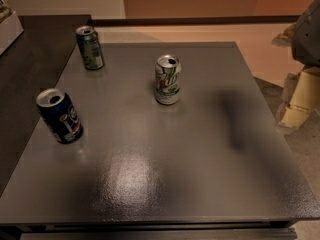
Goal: Move 7up can near pepsi can
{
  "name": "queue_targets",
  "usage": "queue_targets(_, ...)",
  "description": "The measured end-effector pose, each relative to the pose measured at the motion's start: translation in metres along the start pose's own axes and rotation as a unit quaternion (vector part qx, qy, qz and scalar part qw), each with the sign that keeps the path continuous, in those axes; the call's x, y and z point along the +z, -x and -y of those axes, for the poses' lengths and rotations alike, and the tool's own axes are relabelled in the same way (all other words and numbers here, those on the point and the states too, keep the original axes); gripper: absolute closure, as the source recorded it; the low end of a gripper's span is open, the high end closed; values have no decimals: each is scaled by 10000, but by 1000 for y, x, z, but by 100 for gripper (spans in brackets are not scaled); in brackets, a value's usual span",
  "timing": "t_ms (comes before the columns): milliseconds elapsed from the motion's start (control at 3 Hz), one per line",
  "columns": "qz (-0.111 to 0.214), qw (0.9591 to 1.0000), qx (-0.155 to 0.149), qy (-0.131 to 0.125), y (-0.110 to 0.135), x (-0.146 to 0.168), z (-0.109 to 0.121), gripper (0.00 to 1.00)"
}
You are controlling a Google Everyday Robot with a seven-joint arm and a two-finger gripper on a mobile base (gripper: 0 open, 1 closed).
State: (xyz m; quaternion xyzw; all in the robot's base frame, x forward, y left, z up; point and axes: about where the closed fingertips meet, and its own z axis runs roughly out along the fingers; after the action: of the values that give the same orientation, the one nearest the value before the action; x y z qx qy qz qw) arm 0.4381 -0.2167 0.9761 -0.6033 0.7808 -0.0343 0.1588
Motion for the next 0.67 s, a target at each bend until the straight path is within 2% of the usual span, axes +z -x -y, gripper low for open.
queue_targets(667,103,9999,-16,3,6,0,4,0)
